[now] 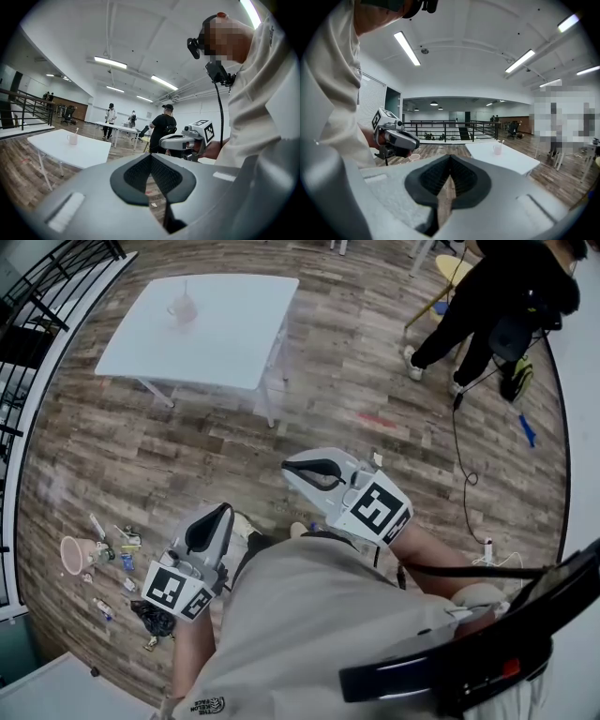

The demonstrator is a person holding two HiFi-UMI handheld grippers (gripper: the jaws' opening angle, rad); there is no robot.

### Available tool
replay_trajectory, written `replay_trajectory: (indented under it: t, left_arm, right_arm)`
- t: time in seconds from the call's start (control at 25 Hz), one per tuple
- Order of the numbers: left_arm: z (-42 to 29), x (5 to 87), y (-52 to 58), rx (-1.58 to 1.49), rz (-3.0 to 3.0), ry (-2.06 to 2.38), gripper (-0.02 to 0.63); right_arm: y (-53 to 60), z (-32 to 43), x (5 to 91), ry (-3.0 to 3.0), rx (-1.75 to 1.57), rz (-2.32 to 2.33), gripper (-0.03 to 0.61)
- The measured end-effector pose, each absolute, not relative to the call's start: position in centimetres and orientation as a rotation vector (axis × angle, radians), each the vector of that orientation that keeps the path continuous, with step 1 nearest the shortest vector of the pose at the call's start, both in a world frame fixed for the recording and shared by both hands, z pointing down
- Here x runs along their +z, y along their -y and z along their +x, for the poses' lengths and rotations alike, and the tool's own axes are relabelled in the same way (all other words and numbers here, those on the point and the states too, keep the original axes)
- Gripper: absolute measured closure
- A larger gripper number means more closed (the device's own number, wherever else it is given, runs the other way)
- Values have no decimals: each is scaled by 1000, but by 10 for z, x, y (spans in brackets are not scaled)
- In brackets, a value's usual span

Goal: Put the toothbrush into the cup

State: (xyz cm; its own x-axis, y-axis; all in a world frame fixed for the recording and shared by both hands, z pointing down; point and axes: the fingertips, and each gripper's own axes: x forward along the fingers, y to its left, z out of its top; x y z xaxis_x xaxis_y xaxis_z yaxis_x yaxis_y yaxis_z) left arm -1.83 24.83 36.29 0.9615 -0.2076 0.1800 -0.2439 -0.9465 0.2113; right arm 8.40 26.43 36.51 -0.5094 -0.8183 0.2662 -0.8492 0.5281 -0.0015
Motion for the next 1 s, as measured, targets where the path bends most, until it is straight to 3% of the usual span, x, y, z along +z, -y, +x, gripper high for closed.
replay_trajectory:
  t: [1.0]
  left_arm:
    - [-87,380,-108,236,2801,468,609]
  right_arm:
    - [-112,2,385,2594,205,1186,577]
